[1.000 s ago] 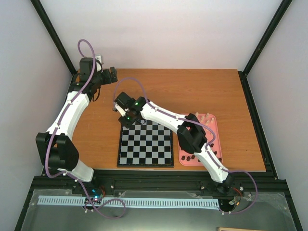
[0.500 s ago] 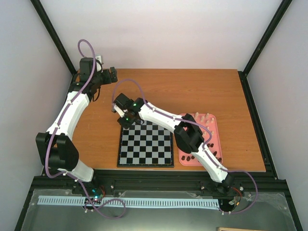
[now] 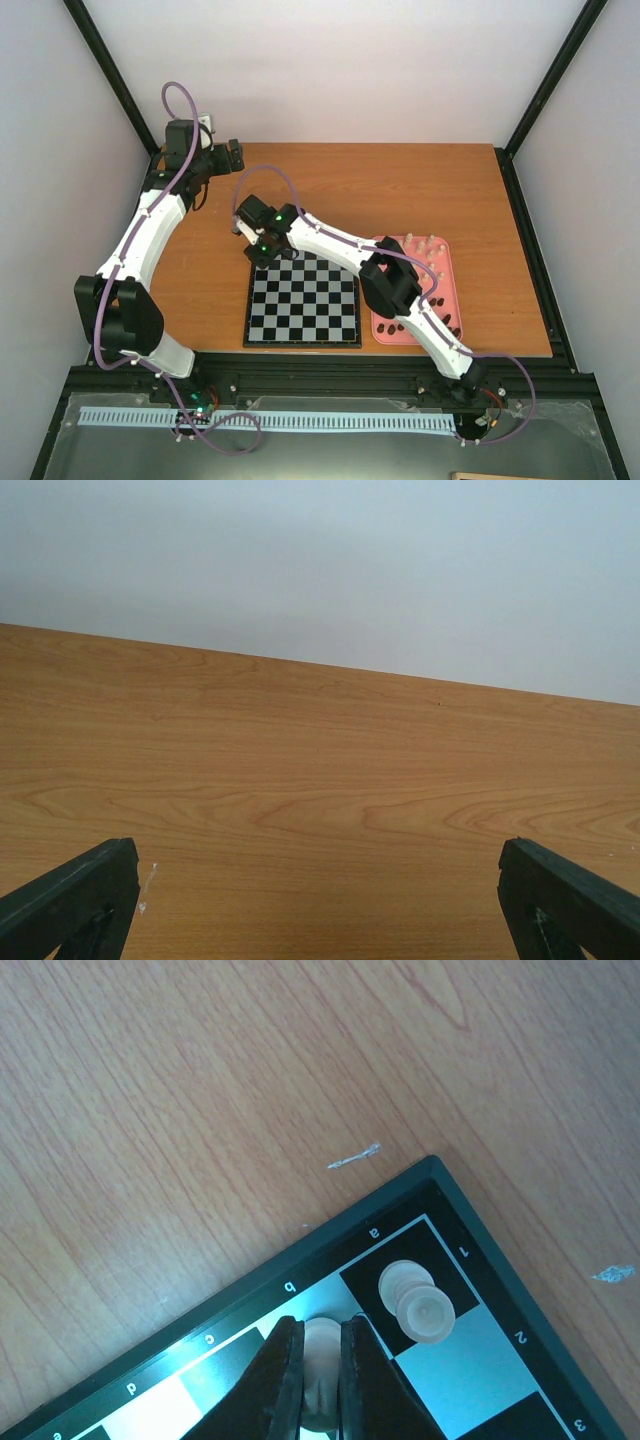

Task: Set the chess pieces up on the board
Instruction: Place the chess piece on the chessboard, then pick up the chess piece from the storage box, then place the chess piece on the chessboard.

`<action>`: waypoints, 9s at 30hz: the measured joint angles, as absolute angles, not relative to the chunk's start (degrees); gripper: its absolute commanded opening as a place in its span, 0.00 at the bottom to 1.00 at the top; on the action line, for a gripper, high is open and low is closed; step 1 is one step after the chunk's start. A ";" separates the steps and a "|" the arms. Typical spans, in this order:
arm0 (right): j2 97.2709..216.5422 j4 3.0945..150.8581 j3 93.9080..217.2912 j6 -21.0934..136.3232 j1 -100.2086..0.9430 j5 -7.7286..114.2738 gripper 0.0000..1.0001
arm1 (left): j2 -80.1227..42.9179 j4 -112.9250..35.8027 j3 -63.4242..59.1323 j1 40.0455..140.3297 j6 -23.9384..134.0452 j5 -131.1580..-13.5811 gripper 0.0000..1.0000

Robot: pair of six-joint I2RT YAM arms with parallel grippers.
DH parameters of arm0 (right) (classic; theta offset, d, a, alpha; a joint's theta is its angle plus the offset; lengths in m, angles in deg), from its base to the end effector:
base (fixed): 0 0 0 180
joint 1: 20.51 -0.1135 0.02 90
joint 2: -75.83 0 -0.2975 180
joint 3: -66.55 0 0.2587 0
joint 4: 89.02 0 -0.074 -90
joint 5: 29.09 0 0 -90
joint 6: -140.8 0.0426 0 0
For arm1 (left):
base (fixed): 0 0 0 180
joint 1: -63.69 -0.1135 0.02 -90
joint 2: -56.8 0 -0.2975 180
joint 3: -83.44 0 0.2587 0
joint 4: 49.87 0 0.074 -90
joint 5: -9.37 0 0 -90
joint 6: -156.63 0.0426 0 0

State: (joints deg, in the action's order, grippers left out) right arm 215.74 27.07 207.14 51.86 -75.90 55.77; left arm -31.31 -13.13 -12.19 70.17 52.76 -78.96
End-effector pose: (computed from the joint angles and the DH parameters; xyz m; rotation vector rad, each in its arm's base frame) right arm 0.3142 0.4620 0.2042 -1.2777 2.4258 0.4170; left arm 0.3659 -0.0428 0.3878 -0.1169 2.0867 -0.2465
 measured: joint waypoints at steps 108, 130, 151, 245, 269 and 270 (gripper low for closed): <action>174.30 45.54 145.79 63.64 -31.01 79.18 0.39 | -33.04 -13.72 -12.21 70.17 52.68 -74.83 1.00; 181.56 46.55 146.79 63.34 -29.85 75.63 0.09 | -33.26 -13.74 -12.21 70.17 52.66 -74.81 1.00; 174.78 47.29 147.91 63.29 -29.81 75.11 0.03 | -33.63 -13.76 -12.21 70.17 52.66 -74.81 1.00; 210.93 32.93 196.15 54.42 -77.93 54.65 0.06 | -32.34 -13.69 -12.21 70.17 52.66 -75.11 1.00; 210.93 32.51 196.17 53.46 -78.15 55.04 0.15 | -32.34 -13.69 -12.21 70.17 52.66 -75.11 1.00; 210.93 32.49 196.17 53.39 -78.18 55.09 0.16 | -32.34 -13.72 -12.21 70.17 52.68 -75.11 1.00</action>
State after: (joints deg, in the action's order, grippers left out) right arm 210.93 32.49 196.17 53.39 -78.18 55.09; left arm -32.34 -13.72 -12.21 70.17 52.68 -75.11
